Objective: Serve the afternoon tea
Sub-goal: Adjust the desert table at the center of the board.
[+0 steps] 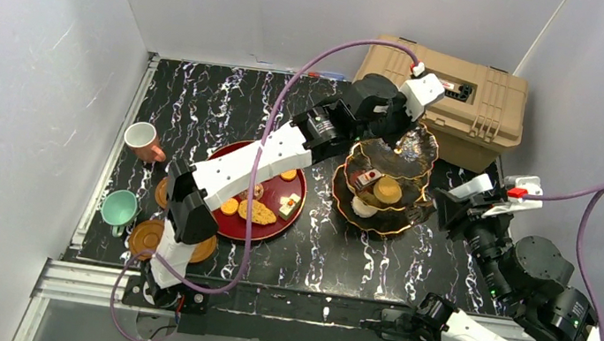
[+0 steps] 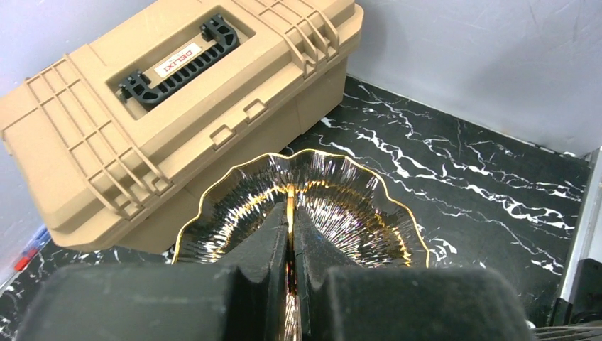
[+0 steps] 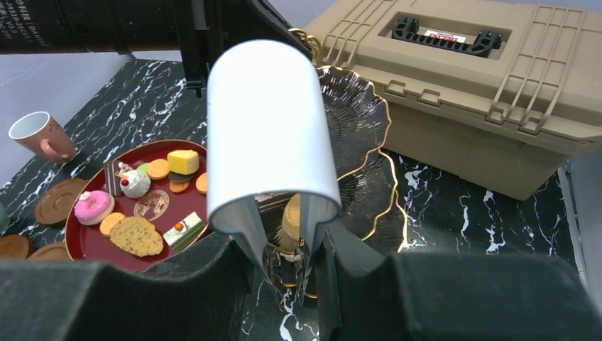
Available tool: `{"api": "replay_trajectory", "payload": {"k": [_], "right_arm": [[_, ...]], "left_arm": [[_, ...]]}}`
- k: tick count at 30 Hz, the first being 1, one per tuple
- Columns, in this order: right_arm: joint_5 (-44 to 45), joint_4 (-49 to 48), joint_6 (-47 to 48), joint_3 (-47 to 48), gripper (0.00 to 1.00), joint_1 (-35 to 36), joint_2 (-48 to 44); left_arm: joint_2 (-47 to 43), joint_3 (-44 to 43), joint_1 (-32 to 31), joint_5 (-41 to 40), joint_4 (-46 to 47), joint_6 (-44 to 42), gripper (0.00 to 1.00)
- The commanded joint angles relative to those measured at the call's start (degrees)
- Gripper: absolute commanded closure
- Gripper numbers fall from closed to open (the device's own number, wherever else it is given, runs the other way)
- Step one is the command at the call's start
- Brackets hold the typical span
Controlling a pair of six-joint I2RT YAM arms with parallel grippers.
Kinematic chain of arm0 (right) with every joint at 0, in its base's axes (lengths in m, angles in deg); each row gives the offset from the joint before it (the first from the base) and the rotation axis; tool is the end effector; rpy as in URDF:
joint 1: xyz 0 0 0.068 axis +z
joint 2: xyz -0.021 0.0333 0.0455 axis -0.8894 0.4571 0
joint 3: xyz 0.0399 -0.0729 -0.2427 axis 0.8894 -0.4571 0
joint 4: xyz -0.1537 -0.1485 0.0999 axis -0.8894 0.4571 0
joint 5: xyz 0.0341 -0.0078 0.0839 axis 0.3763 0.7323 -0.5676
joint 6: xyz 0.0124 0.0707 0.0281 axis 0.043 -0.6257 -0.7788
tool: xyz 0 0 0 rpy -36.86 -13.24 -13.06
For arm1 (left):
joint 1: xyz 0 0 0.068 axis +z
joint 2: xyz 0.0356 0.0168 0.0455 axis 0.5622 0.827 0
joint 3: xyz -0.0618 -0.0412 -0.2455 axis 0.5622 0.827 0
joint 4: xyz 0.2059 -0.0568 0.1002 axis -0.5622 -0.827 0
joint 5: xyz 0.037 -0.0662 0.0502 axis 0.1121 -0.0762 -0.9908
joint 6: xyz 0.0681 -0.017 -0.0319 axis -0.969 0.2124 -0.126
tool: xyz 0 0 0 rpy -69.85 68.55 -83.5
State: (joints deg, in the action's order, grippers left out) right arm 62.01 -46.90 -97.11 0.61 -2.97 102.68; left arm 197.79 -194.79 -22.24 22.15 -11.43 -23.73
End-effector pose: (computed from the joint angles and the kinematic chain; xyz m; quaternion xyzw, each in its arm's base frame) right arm 0.0665 0.0254 0.3897 -0.0351 0.7051 0.1701 0.6875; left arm 0.2578 -0.3899 0.4121 0.3916 0.6359 -0.2843 0.6012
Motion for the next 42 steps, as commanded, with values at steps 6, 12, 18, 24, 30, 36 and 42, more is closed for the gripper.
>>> {"api": "replay_trajectory", "payload": {"k": [6,12,18,24,30,36,42], "right_arm": [[-0.57,-4.31,-0.65,0.83,0.81,-0.16,-0.03],[-1.03,-4.77,-0.72,0.95,0.81,-0.16,0.94],[-1.56,-5.89,-0.38,0.69,0.81,-0.16,2.15],[-1.46,-6.75,-0.20,0.59,0.81,-0.16,2.46],[-2.84,-7.26,0.23,0.54,0.81,-0.16,3.26],[-7.17,-9.00,0.39,-0.02,0.81,-0.16,5.77],[-16.57,-14.32,0.34,-0.95,0.83,-0.16,10.92]], "left_arm": [[-8.46,4.47,0.91,-5.81,4.08,-4.98,1.00],[-11.56,8.51,2.51,-5.77,4.91,-4.67,1.00],[-13.48,11.75,4.68,-5.06,4.30,-3.12,1.00],[-14.19,13.10,5.19,-4.44,3.93,-2.85,0.85],[-14.61,13.38,5.56,-3.27,2.17,-1.27,0.39],[-17.39,14.33,5.98,-3.12,0.05,-1.18,0.10],[-24.71,15.86,7.21,-3.63,-6.06,-3.22,0.02]]}}
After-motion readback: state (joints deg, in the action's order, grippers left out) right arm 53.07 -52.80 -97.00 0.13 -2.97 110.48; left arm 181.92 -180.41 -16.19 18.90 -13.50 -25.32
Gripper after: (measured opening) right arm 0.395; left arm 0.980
